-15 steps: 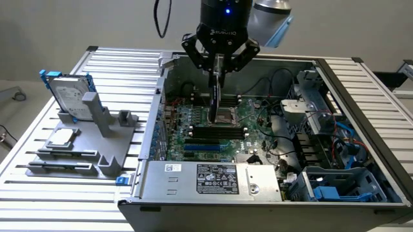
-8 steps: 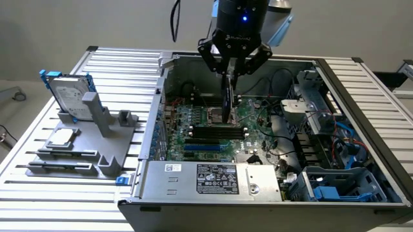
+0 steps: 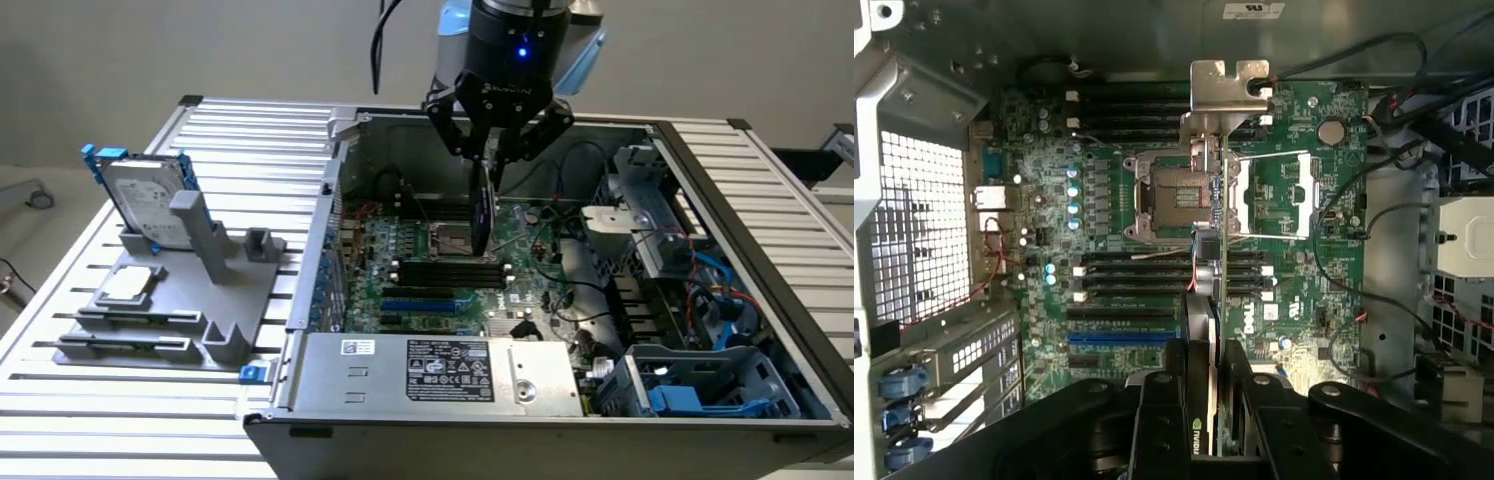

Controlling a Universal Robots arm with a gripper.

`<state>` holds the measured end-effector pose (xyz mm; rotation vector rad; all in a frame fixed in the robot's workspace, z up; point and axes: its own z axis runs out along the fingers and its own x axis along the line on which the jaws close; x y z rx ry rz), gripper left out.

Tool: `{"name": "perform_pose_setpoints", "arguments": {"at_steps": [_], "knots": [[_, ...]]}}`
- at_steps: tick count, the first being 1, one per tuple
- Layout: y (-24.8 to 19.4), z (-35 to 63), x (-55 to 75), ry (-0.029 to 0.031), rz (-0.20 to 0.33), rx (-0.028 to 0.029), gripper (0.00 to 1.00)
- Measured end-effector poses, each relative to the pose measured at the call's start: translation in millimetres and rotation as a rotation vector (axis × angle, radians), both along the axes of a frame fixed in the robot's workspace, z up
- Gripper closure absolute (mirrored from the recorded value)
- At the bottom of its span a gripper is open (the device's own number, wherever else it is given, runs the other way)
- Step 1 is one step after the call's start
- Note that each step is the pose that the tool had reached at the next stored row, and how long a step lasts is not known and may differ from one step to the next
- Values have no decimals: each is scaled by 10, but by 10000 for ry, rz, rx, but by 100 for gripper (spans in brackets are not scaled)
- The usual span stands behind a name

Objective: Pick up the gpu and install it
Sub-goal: 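Pick up the gpu and move the gpu toward the slot, then insert the gpu into the slot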

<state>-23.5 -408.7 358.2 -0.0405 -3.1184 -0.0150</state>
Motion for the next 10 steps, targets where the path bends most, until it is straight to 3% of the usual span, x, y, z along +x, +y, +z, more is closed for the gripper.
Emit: {"name": "perform_pose_setpoints", "arguments": {"at_steps": [10], "knots": [[0, 0, 0, 0, 1, 62, 73]]}}
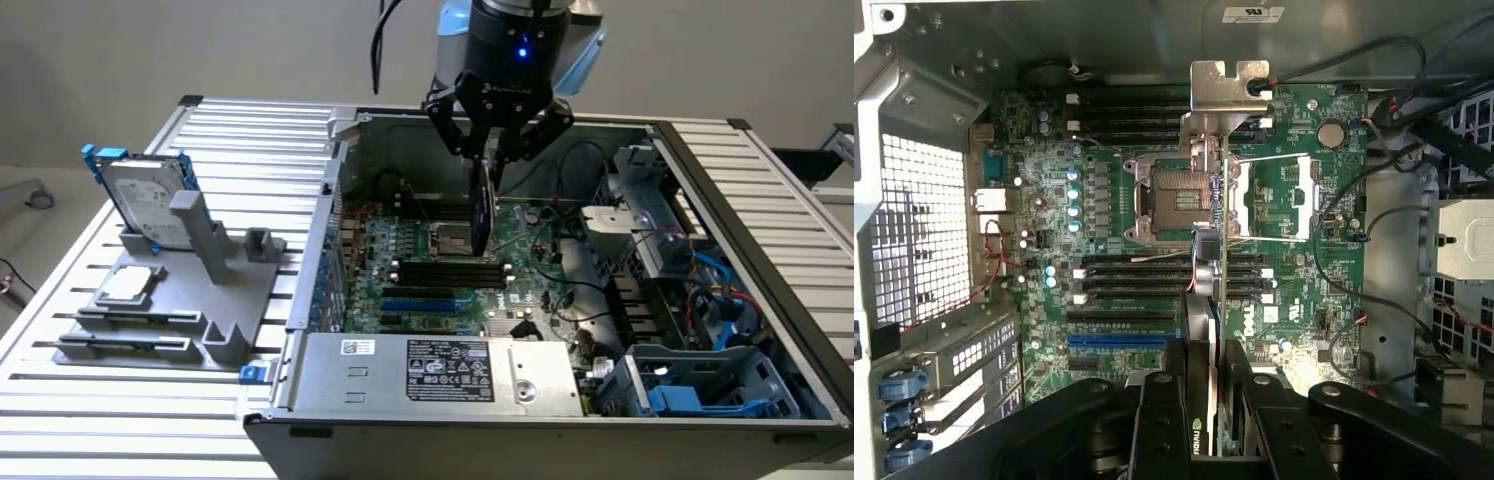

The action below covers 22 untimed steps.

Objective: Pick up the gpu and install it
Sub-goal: 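Insert the gpu into the slot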

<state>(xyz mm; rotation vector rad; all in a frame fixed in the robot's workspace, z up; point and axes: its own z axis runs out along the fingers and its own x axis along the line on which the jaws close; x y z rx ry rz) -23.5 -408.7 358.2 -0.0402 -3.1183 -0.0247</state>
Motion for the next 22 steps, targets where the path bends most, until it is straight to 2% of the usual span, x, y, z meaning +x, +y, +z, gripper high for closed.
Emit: {"name": "perform_pose_setpoints", "arguments": {"at_steps": [10, 13, 22], "knots": [[0, 0, 0, 0, -1, 62, 73], [0, 0, 0, 0, 22, 65, 73], [0, 0, -1, 4, 1613, 65, 73]]}}
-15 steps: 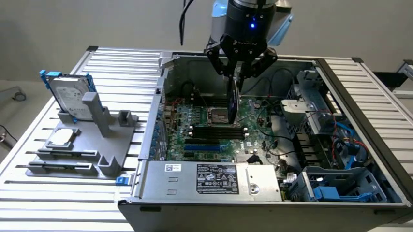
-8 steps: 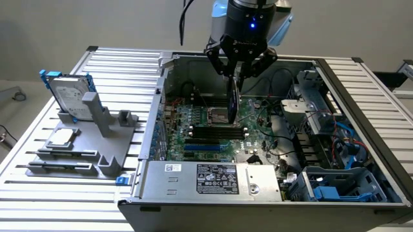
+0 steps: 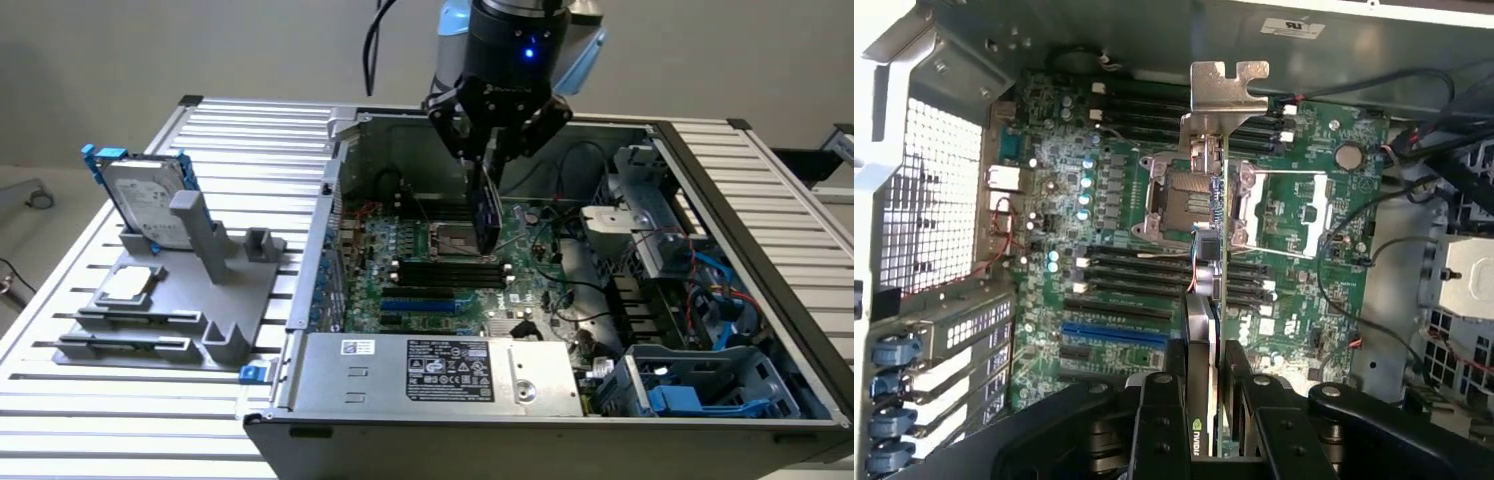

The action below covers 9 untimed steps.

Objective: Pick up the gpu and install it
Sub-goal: 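Insert the gpu into the slot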

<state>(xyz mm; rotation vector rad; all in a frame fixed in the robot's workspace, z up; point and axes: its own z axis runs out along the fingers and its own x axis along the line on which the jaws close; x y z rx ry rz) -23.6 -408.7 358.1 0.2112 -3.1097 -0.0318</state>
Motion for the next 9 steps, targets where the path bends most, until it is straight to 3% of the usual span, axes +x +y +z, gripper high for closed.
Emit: {"name": "perform_pose_setpoints", "arguments": {"at_steps": [9], "knots": [[0, 0, 0, 0, 1647, -1, 73]]}}
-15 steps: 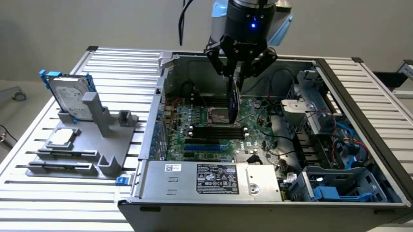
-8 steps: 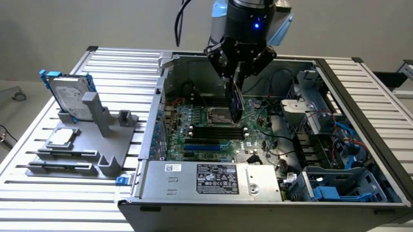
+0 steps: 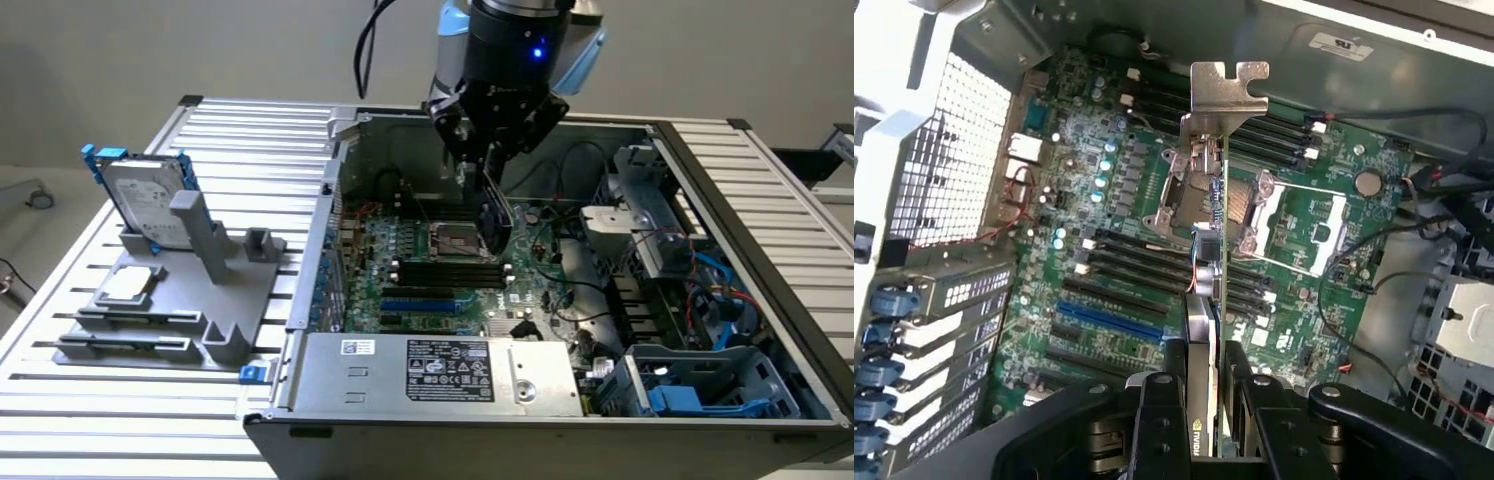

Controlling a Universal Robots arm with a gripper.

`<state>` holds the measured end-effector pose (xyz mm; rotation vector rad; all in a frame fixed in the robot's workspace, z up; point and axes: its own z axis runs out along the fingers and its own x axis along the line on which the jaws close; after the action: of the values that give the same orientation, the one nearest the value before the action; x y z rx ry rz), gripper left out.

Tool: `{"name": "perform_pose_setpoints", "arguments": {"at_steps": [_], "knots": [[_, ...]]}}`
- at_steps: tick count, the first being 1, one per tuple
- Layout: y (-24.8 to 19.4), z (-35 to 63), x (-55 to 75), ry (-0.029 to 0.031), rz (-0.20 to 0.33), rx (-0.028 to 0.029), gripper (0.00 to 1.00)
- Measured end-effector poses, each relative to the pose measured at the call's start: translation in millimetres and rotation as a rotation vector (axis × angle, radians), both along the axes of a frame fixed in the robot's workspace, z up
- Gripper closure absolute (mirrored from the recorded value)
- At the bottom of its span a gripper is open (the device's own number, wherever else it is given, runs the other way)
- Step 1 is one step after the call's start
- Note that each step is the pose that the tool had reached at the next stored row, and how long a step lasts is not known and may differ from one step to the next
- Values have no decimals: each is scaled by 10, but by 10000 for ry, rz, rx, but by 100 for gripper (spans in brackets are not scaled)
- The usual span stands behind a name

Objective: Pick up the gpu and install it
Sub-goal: 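Insert the gpu into the slot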

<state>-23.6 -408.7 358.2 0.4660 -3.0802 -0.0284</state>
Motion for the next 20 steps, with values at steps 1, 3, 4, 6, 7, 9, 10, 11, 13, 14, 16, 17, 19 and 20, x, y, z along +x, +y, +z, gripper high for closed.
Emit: {"name": "perform_pose_setpoints", "arguments": {"at_steps": [1, 3, 4, 6, 7, 9, 10, 11, 13, 14, 16, 17, 19, 20], "knots": [[0, 0, 0, 0, 174, 0, 73], [0, 0, 0, 0, 533, 0, 73], [0, 0, 0, 0, 725, 0, 73], [0, 0, 0, 0, 1084, 0, 73], [0, 0, 0, 0, 1264, 0, 73], [0, -1, 0, 0, 1624, 1, 73], [0, 0, 0, 0, 1804, 0, 73], [0, 0, 0, 0, 2001, 0, 73], [0, -1, 0, 0, 2360, 0, 73], [0, -1, 0, 0, 2541, 0, 73], [0, -1, 0, 0, 2911, 0, 73], [0, -1, 0, 0, 3089, 0, 73], [0, -1, 0, 0, 3450, 0, 73], [0, -2, 0, -1, 3630, 1, 73]]}}
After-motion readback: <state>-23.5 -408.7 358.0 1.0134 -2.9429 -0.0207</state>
